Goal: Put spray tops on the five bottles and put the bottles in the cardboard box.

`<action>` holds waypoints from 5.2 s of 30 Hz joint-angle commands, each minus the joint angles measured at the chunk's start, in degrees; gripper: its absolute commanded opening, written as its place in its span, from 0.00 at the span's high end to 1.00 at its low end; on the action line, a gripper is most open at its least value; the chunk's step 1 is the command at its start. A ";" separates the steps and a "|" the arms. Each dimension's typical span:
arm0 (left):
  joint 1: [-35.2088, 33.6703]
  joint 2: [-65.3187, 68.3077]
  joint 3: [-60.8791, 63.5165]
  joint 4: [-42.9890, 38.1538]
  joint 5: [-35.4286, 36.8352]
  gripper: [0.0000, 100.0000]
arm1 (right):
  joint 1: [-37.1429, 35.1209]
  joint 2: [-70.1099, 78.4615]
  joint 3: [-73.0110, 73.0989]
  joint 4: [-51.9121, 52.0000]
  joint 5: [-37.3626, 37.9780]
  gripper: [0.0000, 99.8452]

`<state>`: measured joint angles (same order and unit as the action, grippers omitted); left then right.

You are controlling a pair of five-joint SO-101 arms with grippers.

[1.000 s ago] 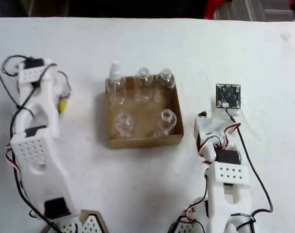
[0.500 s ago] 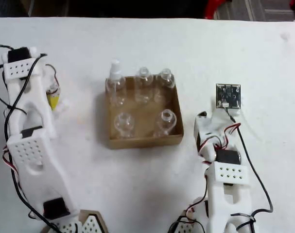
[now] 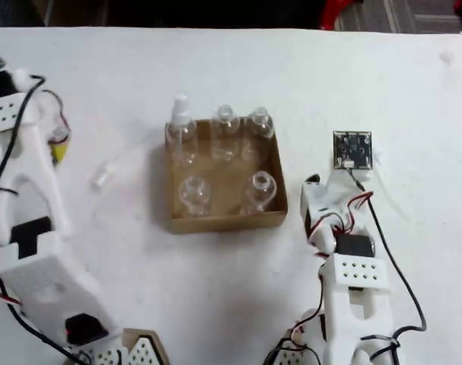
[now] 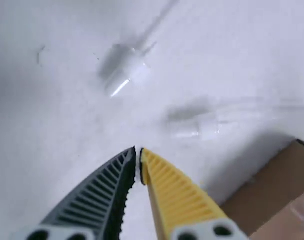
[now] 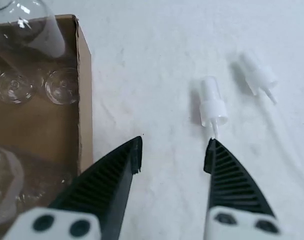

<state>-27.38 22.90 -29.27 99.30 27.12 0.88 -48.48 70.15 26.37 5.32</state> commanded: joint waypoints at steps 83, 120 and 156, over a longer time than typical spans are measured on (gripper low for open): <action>-2.86 26.24 -16.97 0.44 46.95 0.73 | -1.71 -0.40 0.79 -2.07 2.81 0.82; -6.46 20.00 -29.27 2.99 31.56 0.98 | -1.71 -0.31 0.79 -2.07 2.81 0.82; 0.92 28.26 -26.64 2.81 -63.65 0.83 | -3.03 0.04 0.79 -2.07 2.81 0.82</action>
<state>-24.75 52.09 -52.66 101.49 -38.20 -0.44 -48.48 71.56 25.41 7.43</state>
